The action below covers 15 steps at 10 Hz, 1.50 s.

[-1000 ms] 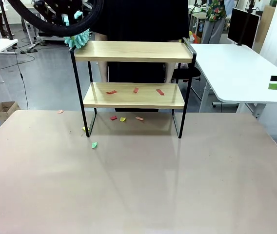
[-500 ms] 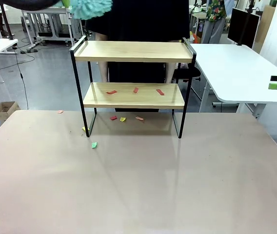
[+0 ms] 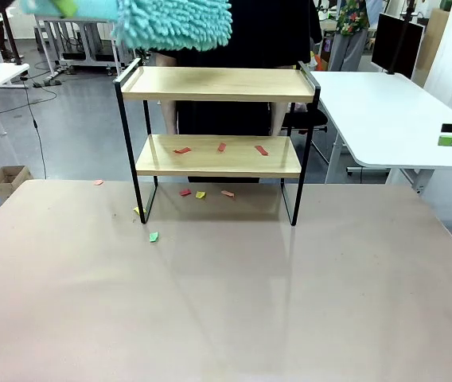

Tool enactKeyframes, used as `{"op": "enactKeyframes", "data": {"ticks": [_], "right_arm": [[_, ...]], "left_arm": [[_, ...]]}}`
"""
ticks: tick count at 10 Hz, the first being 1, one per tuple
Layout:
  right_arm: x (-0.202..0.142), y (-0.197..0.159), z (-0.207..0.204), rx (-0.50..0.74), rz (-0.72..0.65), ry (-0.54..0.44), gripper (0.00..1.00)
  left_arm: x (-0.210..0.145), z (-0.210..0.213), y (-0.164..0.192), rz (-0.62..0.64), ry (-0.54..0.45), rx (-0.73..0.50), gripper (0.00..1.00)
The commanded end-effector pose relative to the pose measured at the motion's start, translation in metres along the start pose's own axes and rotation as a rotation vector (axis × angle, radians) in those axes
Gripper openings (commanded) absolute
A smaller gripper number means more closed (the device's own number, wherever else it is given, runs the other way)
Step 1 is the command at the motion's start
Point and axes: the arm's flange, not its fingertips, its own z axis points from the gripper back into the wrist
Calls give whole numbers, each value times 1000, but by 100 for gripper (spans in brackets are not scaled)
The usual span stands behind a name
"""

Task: Clean the shelf.
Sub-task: Clean the specific section of the Shelf indicated by the human with the Duster.

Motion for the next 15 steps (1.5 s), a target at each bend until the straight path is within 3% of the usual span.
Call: {"op": "enactKeyframes", "data": {"ticks": [1, 5, 9, 11, 15], "right_arm": [[4, 1, -2, 1, 6, -1, 100], [4, 1, -2, 1, 6, -1, 100], [4, 1, -2, 1, 6, -1, 100], [4, 1, -2, 1, 6, -1, 100], [4, 1, -2, 1, 6, -1, 100]], "left_arm": [[-19, 15, 15, -161, 37, -10, 13], [-55, -2, 20, -454, 150, -71, 13], [-76, -40, 9, -665, 393, -51, 13], [-93, -50, 19, -722, 519, -36, 13], [-123, -86, 33, -741, 654, -74, 13]]}}
